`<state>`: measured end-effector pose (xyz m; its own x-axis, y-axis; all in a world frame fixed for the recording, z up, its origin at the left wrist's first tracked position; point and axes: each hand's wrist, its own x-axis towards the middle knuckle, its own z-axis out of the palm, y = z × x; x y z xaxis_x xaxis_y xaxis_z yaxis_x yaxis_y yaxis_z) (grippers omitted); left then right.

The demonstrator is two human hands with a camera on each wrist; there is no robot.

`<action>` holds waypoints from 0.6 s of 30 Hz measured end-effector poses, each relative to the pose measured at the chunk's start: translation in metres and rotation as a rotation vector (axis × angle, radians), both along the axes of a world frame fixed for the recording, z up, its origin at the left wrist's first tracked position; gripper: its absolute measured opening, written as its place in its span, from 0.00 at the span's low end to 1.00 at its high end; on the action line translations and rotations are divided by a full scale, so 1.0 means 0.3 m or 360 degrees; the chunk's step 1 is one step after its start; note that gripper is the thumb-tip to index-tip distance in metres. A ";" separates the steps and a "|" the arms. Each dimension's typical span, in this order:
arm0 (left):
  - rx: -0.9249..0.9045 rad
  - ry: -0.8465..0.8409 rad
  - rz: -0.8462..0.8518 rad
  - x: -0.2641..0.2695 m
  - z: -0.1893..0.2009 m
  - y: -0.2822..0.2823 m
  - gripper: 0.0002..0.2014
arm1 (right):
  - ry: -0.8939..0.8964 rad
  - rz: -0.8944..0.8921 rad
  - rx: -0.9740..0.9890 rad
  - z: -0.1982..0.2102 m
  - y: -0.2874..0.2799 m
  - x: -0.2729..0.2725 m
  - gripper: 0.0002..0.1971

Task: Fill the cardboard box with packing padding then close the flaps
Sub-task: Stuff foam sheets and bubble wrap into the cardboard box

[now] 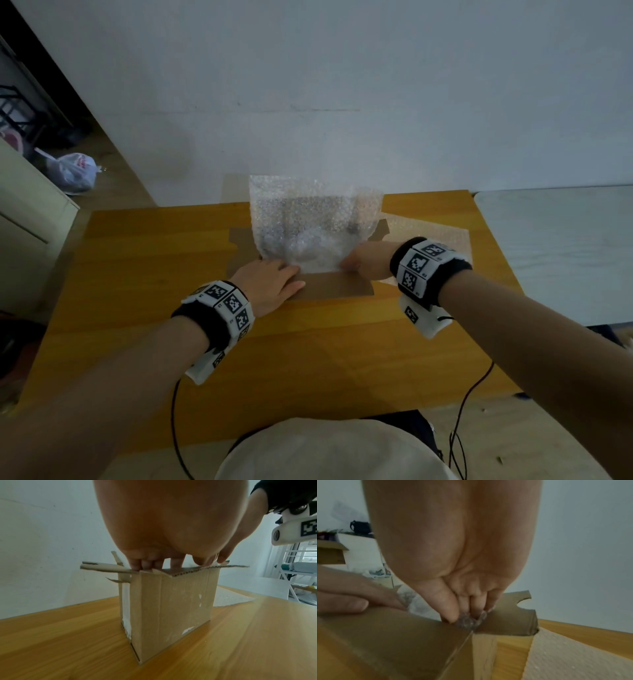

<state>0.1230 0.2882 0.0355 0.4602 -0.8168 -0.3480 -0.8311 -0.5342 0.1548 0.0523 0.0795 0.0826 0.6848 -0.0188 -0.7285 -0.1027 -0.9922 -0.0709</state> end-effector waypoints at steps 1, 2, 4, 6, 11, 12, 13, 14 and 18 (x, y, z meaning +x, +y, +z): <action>-0.0006 -0.0002 0.0006 -0.001 0.000 -0.001 0.27 | 0.0037 0.0053 -0.0058 -0.012 0.010 0.005 0.24; -0.0004 -0.0009 0.0007 -0.002 0.000 -0.002 0.27 | 0.0074 0.0087 -0.0100 -0.025 0.017 0.012 0.24; -0.0004 -0.0032 0.0005 -0.002 -0.007 0.000 0.28 | 0.0091 0.0079 -0.0104 -0.037 0.021 0.023 0.24; -0.0035 -0.0125 -0.0007 -0.004 -0.010 0.007 0.33 | -0.0044 -0.0030 -0.0013 -0.035 0.008 0.025 0.22; -0.0160 -0.0463 0.0026 -0.011 0.013 0.019 0.36 | -0.0880 -0.0133 0.0122 -0.011 -0.019 0.004 0.18; -0.0159 -0.0441 0.0059 -0.016 0.017 0.015 0.34 | -0.1003 -0.0129 0.0123 -0.014 -0.018 -0.001 0.17; -0.0139 -0.0377 0.0097 -0.021 0.017 0.011 0.32 | -0.1061 -0.0120 0.0146 -0.018 -0.013 -0.005 0.17; -0.0096 -0.0281 0.0132 -0.024 0.011 0.006 0.32 | -0.1043 -0.0108 0.0194 -0.025 -0.008 -0.007 0.18; 0.0134 -0.0125 0.0156 -0.022 -0.015 -0.031 0.34 | -0.0410 -0.0050 0.0239 -0.072 0.027 -0.011 0.25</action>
<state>0.1164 0.2789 0.0310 0.5647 -0.7361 -0.3732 -0.7821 -0.6217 0.0429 0.0490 0.0875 0.0611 0.8483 0.0520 -0.5270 -0.0927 -0.9652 -0.2446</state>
